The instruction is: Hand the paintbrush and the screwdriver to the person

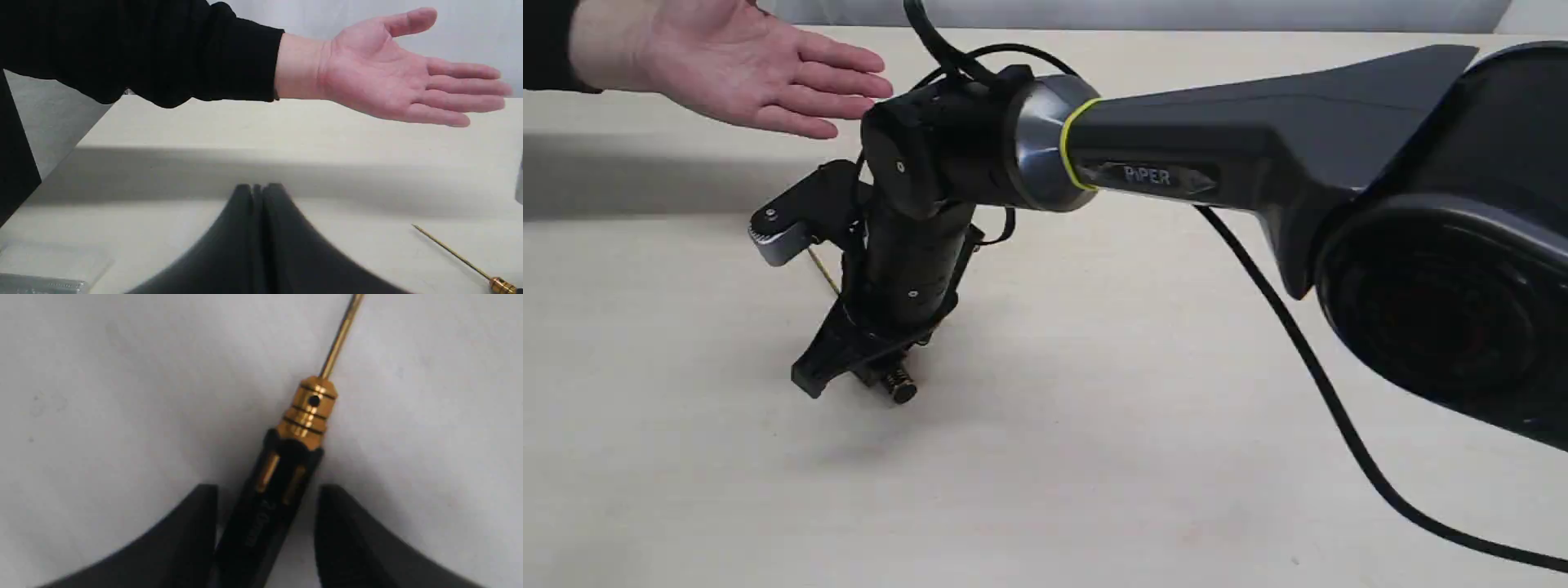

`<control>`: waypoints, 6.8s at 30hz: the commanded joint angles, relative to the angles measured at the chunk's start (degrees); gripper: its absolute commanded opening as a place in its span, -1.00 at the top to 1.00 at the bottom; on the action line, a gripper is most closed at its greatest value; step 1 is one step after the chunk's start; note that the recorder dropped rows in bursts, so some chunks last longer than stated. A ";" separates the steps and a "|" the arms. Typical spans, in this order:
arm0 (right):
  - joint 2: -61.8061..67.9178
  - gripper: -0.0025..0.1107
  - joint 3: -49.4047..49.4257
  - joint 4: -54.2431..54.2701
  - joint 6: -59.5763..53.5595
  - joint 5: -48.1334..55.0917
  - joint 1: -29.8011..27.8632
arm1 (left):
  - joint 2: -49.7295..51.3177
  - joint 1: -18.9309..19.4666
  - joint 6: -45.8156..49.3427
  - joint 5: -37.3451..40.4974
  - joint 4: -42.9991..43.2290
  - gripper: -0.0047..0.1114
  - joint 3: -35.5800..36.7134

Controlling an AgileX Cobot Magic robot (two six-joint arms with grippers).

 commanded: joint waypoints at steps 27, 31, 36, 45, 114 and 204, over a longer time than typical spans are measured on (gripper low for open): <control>-25.75 0.88 0.00 -0.45 -3.42 0.41 -0.11 | -0.14 -0.32 -0.12 -0.61 -0.06 0.92 0.12; -25.56 0.87 0.00 -0.45 -3.51 -3.16 -0.11 | -0.14 -0.32 -0.12 -0.61 -0.06 0.92 0.12; -22.42 0.71 0.00 -0.07 -4.79 -7.55 -0.11 | -0.14 -0.32 -0.12 -0.59 -0.25 0.92 0.12; -15.13 0.38 0.00 -0.07 -4.79 -13.19 -0.11 | -0.14 -0.32 -0.12 -0.59 -0.25 0.92 0.12; -131.98 0.88 97.95 -2.84 4.71 -43.65 -53.45 | -0.14 -0.32 -0.12 -0.59 -0.25 0.92 0.12; -131.98 0.88 97.95 -8.82 8.98 -41.31 -49.54 | -0.14 -0.32 -0.12 -0.62 -0.11 0.92 0.12</control>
